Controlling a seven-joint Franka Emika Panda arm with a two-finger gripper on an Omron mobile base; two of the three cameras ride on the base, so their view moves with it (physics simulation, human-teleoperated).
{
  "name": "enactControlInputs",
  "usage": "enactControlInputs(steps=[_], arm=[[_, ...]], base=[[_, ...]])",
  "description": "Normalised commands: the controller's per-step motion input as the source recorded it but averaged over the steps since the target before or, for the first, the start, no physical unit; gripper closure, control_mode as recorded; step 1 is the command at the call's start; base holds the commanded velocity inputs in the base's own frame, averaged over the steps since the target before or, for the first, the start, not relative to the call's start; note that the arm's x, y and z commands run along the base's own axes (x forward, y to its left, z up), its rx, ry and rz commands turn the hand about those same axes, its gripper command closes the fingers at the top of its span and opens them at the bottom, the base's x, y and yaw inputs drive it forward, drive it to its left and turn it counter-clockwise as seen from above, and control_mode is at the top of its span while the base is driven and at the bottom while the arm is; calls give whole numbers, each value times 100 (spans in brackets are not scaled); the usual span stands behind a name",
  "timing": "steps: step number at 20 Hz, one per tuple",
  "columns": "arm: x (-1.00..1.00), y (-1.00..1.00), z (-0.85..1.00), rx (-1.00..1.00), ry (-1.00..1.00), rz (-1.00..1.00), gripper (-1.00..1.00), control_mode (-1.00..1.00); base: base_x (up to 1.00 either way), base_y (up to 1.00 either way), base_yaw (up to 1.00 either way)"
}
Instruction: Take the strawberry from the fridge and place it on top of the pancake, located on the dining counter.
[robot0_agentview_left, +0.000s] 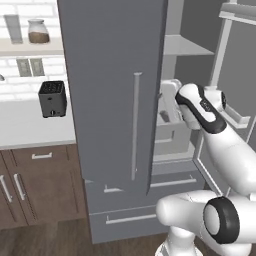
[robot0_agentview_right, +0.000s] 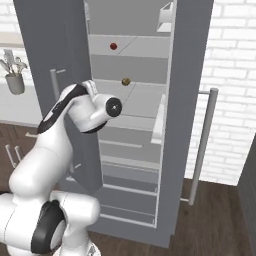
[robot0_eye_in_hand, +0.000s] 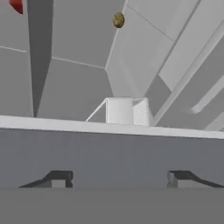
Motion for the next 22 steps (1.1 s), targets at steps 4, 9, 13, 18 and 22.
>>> enactControlInputs(steps=[4,9,13,18,22], arm=[[-47,100,-18,-1,0,25,-100,-100],[-29,100,-23,-2,0,20,-100,-100],[-16,100,-29,-1,0,15,-100,-100],[-14,100,-38,-1,0,14,-100,-100],[-12,100,-43,0,0,15,-100,-100]], base=[[0,0,0],[0,0,0],[0,0,0],[0,0,0],[0,0,0]])
